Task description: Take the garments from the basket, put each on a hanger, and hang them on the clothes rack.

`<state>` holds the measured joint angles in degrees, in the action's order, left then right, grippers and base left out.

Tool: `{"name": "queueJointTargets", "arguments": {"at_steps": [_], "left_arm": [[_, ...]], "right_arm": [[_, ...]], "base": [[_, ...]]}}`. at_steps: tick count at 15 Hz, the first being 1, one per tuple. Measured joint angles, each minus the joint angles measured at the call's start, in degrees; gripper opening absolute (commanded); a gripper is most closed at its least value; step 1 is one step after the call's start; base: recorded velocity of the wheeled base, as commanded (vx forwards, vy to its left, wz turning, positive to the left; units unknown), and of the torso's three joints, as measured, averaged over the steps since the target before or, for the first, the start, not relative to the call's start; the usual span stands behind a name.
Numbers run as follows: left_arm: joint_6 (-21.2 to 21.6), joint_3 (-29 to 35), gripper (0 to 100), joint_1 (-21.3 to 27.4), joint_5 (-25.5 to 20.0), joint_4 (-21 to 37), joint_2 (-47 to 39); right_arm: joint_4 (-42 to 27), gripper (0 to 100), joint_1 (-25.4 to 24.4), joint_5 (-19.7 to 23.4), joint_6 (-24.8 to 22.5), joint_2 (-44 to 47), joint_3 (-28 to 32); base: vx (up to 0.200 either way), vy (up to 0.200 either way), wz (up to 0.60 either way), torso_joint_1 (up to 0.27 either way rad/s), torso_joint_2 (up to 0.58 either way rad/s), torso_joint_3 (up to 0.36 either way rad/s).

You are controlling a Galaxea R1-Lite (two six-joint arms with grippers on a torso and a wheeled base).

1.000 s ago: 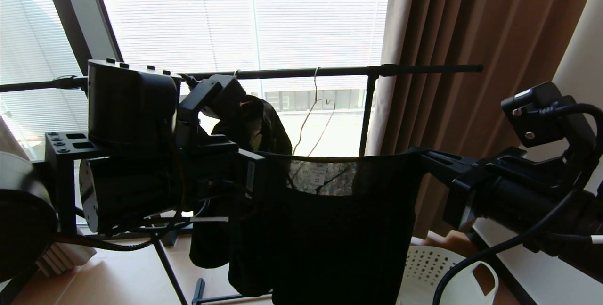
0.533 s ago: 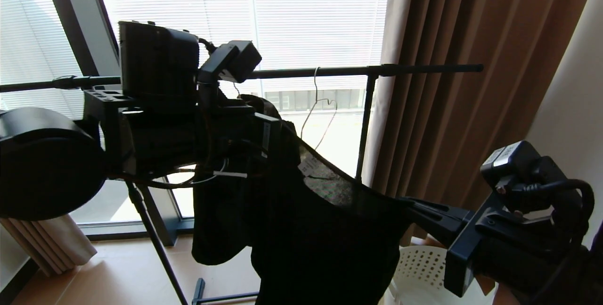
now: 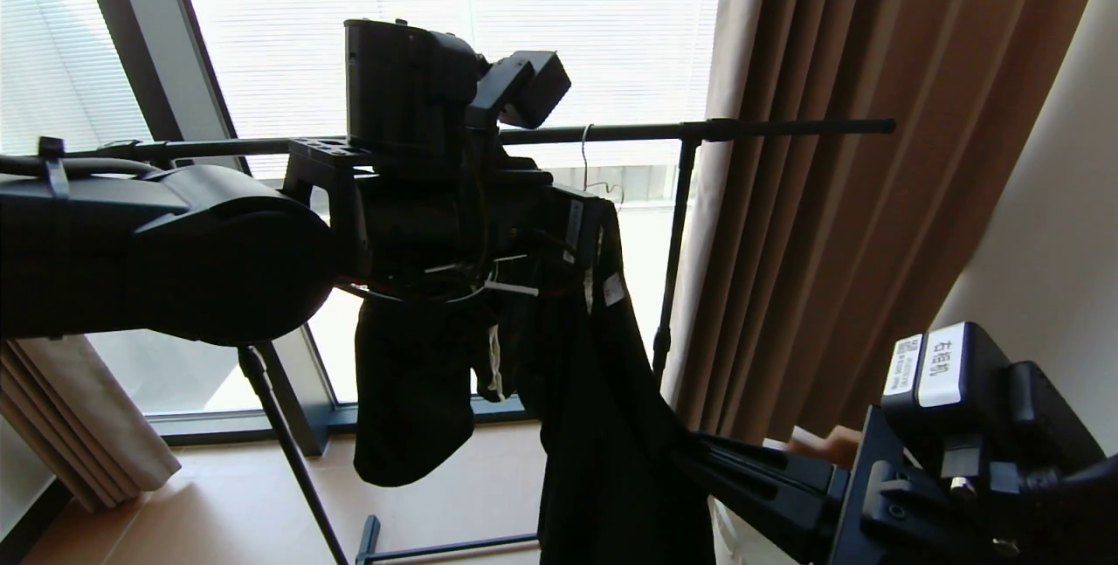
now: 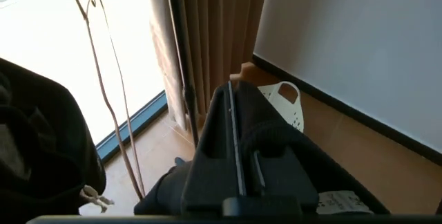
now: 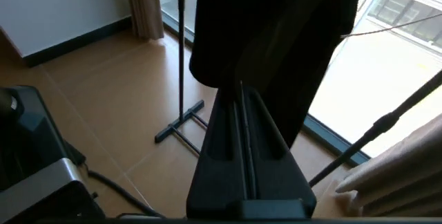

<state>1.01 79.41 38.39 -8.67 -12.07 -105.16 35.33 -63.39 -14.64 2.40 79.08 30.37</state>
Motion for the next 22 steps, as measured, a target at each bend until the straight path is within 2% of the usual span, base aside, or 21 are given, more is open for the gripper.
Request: {"name": "queueJointTargets", "arguments": {"at_steps": [4, 6, 10, 14, 19, 22], "left_arm": [[0.0, 1.0, 0, 1.2, -0.1, 0.0, -0.7], [0.0, 1.2, 0, 1.8, -1.2, -0.3, -0.8], [0.0, 1.1, 0, 1.4, -1.5, 0.1, -0.2], [0.0, -3.0, 0, -0.5, -1.4, 1.0, 3.1], [0.1, -10.3, 0, -1.2, -1.3, 1.9, 8.9], [1.0, -15.9, 0, -0.8, -1.4, 2.1, 12.0]], "right_arm": [[9.1, 0, -2.9, -0.7, 3.8, 5.8, 1.9], [13.1, 0, -3.2, -2.8, 6.3, 8.3, 2.0], [9.0, 0, -1.5, -3.9, 5.2, 8.1, 1.1], [-0.4, 0, 6.9, -3.7, 2.1, 4.6, 2.1], [-1.8, 0, 19.4, -3.6, 1.6, 3.6, 7.5], [-1.0, 0, 22.1, -3.4, 2.4, 5.6, 10.9]], "base": [[0.000, 0.000, 0.00, 0.000, 0.00, 0.000], [0.000, 0.000, 0.00, 0.000, 0.00, 0.000], [0.000, 0.000, 0.00, 0.000, 0.00, 0.000], [0.000, 0.000, 0.00, 0.000, 0.00, 0.000], [0.000, 0.000, 0.00, 0.000, 0.00, 0.000], [0.000, 0.000, 0.00, 0.000, 0.00, 0.000]]}}
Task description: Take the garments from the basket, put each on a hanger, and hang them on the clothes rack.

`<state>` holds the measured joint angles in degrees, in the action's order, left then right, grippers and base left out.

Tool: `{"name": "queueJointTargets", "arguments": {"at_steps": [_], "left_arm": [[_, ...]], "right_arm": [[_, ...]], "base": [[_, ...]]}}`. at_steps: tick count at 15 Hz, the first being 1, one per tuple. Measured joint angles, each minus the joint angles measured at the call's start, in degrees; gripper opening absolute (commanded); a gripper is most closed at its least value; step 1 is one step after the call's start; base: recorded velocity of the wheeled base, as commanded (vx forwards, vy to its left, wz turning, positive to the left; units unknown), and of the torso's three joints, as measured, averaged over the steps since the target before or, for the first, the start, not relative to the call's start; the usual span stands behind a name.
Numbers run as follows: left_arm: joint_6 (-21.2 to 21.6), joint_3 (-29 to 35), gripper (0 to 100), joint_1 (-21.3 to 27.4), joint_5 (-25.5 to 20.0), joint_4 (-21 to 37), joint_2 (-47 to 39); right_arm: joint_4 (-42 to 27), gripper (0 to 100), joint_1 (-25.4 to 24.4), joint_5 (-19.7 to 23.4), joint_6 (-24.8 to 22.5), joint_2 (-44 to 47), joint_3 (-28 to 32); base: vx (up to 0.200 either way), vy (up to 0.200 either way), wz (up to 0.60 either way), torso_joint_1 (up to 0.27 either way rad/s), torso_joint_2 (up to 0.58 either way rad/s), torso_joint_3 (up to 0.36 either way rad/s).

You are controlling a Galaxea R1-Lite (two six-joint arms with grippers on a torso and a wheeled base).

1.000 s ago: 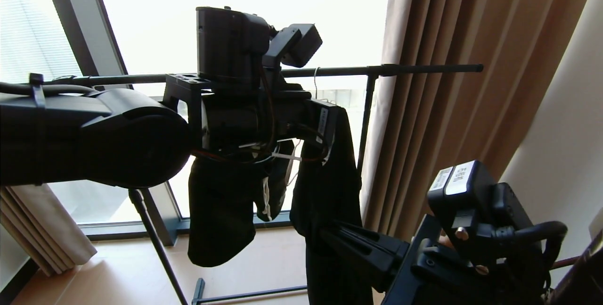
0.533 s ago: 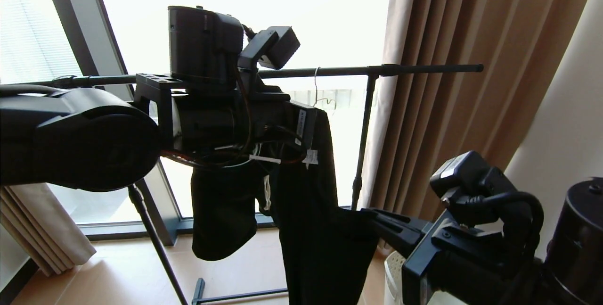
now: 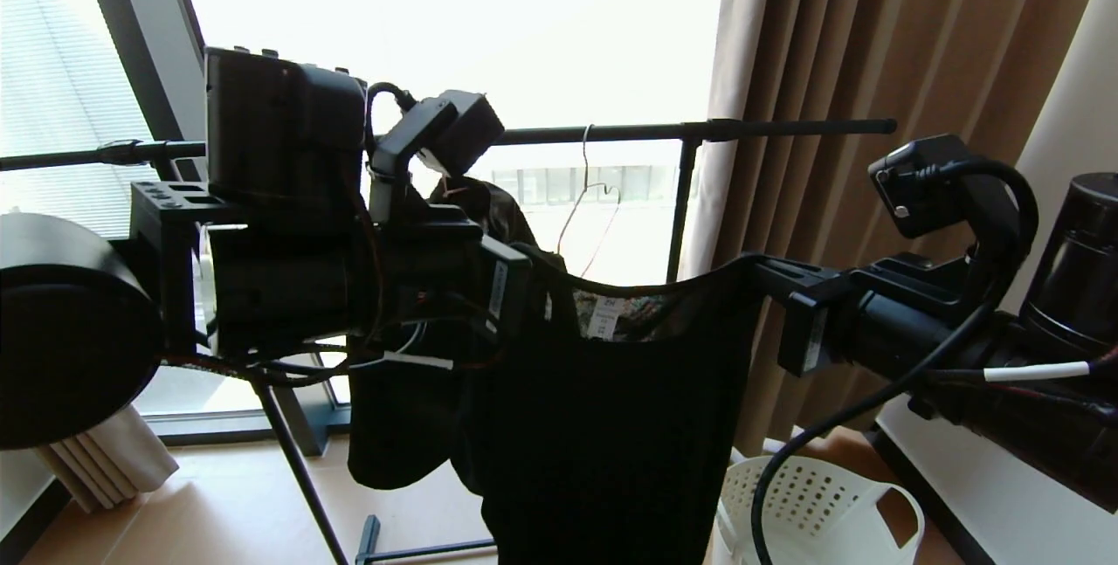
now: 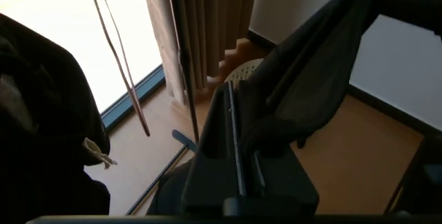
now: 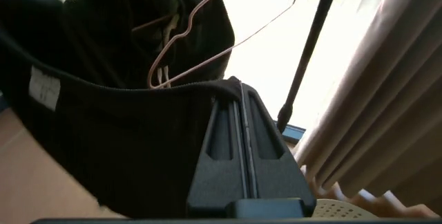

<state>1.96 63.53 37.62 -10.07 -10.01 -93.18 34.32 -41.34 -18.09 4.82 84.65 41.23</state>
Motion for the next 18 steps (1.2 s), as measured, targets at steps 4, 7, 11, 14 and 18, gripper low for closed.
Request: {"name": "queueJointTargets", "arguments": {"at_steps": [4, 7, 11, 14, 18], "left_arm": [[-0.2, -6.8, 0, 3.8, -0.3, -0.1, 0.9], [-1.9, -8.3, 0, 8.2, -0.5, -0.1, -0.6], [-3.9, -8.3, 0, 12.3, -0.6, -0.4, -3.3], [-6.4, -8.3, 0, 12.7, -0.5, -0.4, -3.7], [-6.6, -8.7, 0, 9.6, -0.2, -0.4, -1.4]], "right_arm": [[3.6, 0, -0.3, -0.2, 3.9, 6.9, 5.0], [12.0, 0, -2.9, -2.0, 5.4, 12.7, 5.8], [14.3, 0, -4.9, -3.2, 5.5, 16.4, 5.9], [14.4, 0, -4.9, -3.3, 5.9, 16.4, 5.9], [13.7, 0, -1.5, -3.4, 6.6, 13.0, 5.2]], "base": [[0.000, 0.000, 0.00, 0.000, 0.00, 0.000], [0.000, 0.000, 0.00, 0.000, 0.00, 0.000], [0.000, 0.000, 0.00, 0.000, 0.00, 0.000], [0.000, 0.000, 0.00, 0.000, 0.00, 0.000], [0.000, 0.000, 0.00, 0.000, 0.00, 0.000]]}}
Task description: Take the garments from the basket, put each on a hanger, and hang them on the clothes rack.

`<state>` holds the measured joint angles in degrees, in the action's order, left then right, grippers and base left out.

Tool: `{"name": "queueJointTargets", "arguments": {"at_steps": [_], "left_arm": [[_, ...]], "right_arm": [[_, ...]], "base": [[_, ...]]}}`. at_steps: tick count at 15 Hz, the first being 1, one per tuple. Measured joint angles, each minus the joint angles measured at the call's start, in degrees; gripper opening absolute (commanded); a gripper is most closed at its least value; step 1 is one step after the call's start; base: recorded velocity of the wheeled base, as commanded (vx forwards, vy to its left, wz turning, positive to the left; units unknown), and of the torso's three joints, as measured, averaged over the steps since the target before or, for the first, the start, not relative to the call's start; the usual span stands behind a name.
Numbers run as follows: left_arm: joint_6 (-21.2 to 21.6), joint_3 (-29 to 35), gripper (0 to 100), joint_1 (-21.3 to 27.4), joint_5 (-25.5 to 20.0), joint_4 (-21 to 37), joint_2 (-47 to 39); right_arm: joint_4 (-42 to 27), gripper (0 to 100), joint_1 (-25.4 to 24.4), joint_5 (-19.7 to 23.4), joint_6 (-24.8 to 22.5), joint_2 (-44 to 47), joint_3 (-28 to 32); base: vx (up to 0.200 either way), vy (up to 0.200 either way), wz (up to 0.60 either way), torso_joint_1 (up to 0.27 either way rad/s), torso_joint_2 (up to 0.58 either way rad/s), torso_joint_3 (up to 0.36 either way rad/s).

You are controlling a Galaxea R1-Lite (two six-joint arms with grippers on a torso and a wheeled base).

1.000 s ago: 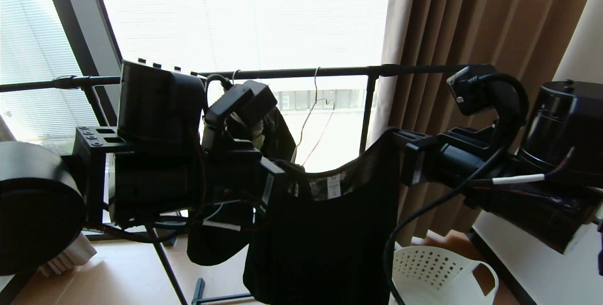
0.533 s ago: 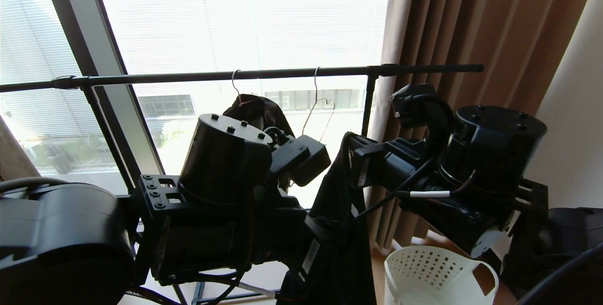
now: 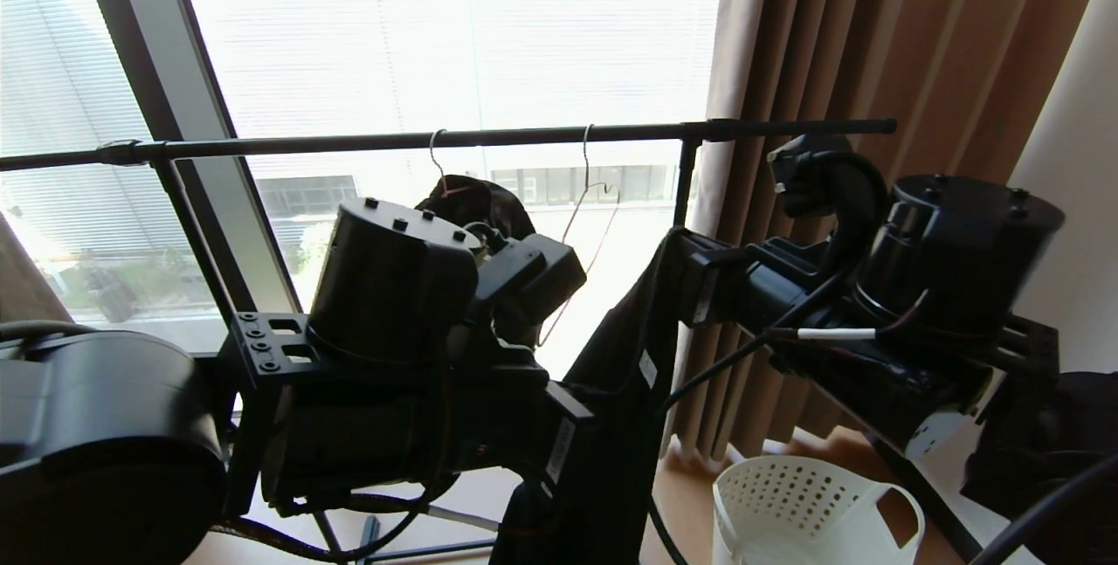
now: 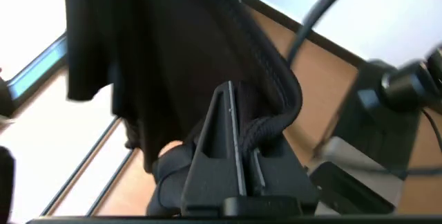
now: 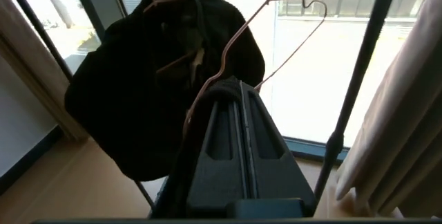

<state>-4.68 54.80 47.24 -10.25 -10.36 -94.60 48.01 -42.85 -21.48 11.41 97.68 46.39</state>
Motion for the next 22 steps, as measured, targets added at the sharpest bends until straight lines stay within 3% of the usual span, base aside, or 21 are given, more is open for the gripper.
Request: {"name": "queueJointTargets", "arguments": {"at_steps": [4, 7, 10, 14, 15, 17, 22], "left_arm": [[0.2, 1.9, 0, -6.9, 0.3, -0.1, 1.7], [0.2, 7.4, 0, -11.0, 1.3, -0.1, 0.3], [0.5, 11.4, 0, -11.5, 2.0, 0.1, -1.5], [0.7, 12.5, 0, -11.1, 2.1, 0.3, -2.1], [0.7, 12.6, 0, -11.1, 2.1, 0.3, -2.1], [0.7, 13.6, 0, -10.4, 2.2, 1.0, -2.1], [0.7, 15.4, 0, -9.2, 3.5, 2.8, -2.0]], "right_arm": [[-5.3, 0, 1.7, 0.3, -2.3, -6.9, -3.9], [-9.5, 0, -3.7, 0.4, -4.3, -10.4, -9.4], [-9.2, 0, -7.0, 0.5, -5.3, -9.3, -11.9], [-8.0, 0, -7.6, 2.2, -5.4, -7.1, -13.3], [-8.0, 100, -7.6, 2.3, -5.4, -6.8, -13.7], [-8.0, 100, -7.7, 3.5, -5.9, -6.6, -14.1], [-7.7, 100, -7.6, 9.6, -12.3, -7.0, -17.7]], "base": [[0.000, 0.000, 0.00, 0.000, 0.00, 0.000], [0.000, 0.000, 0.00, 0.000, 0.00, 0.000], [0.000, 0.000, 0.00, 0.000, 0.00, 0.000], [0.000, 0.000, 0.00, 0.000, 0.00, 0.000], [0.000, 0.000, 0.00, 0.000, 0.00, 0.000], [0.000, 0.000, 0.00, 0.000, 0.00, 0.000], [0.000, 0.000, 0.00, 0.000, 0.00, 0.000]]}}
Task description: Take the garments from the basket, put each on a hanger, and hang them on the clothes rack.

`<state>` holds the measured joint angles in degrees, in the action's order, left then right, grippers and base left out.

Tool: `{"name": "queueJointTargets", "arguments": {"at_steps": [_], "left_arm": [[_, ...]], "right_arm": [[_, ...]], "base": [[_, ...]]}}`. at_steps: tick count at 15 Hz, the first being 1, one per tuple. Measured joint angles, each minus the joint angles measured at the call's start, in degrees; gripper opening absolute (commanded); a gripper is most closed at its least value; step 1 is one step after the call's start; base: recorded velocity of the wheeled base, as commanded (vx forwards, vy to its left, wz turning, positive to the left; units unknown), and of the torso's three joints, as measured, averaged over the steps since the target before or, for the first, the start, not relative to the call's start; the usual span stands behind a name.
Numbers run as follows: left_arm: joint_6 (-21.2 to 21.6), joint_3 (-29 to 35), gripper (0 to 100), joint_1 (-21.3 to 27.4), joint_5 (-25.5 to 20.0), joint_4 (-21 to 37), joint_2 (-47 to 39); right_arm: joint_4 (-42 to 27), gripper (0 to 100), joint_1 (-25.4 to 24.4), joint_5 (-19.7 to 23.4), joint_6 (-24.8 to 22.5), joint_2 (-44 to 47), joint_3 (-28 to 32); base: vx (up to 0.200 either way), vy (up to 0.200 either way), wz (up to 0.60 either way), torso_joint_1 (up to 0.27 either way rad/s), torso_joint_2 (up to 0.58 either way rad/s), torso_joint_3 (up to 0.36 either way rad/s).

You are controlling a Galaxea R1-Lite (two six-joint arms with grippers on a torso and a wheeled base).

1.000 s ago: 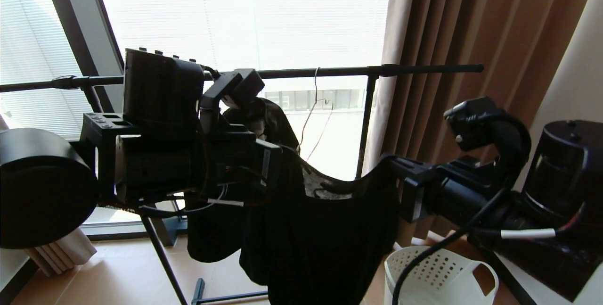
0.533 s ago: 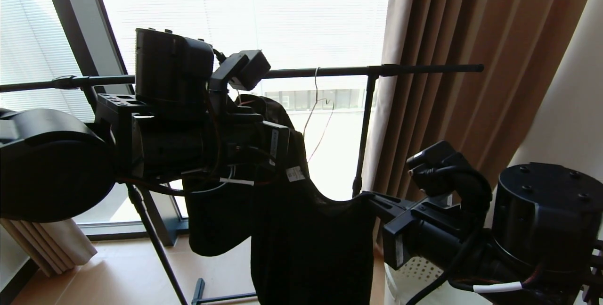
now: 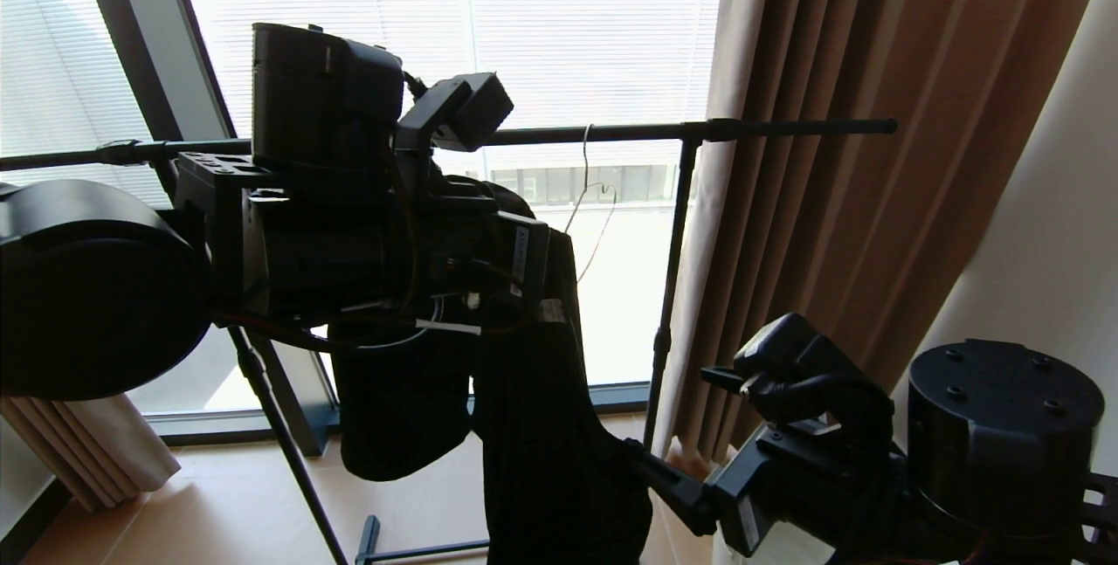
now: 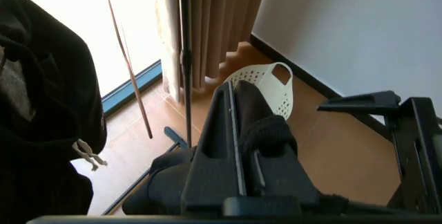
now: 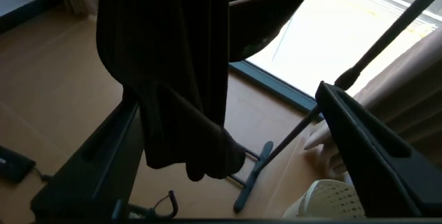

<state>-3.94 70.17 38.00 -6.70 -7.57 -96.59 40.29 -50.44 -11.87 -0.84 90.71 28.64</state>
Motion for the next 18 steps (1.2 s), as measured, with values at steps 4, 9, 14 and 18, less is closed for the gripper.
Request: {"name": "queueJointTargets", "arguments": {"at_steps": [4, 9, 14, 18], "left_arm": [[0.0, 0.1, 0, 0.5, 0.7, -0.1, 0.6], [0.1, -0.3, 0, 2.1, 1.6, -0.1, 1.0], [0.9, -0.4, 0, 3.0, 2.5, 0.0, 1.0], [1.0, -0.5, 0, 3.1, 2.7, 0.0, 1.0]], "right_arm": [[2.9, 100, 0.0, 7.3, -7.2, -2.9, -3.5], [5.0, 100, -0.4, 11.1, -11.2, -4.1, -2.8], [5.1, 100, -4.1, 1.7, -3.7, 0.3, 7.9], [5.0, 100, -5.8, -2.9, -1.5, 3.7, 14.1]], "base": [[0.000, 0.000, 0.00, 0.000, 0.00, 0.000], [0.000, 0.000, 0.00, 0.000, 0.00, 0.000], [0.000, 0.000, 0.00, 0.000, 0.00, 0.000], [0.000, 0.000, 0.00, 0.000, 0.00, 0.000]]}}
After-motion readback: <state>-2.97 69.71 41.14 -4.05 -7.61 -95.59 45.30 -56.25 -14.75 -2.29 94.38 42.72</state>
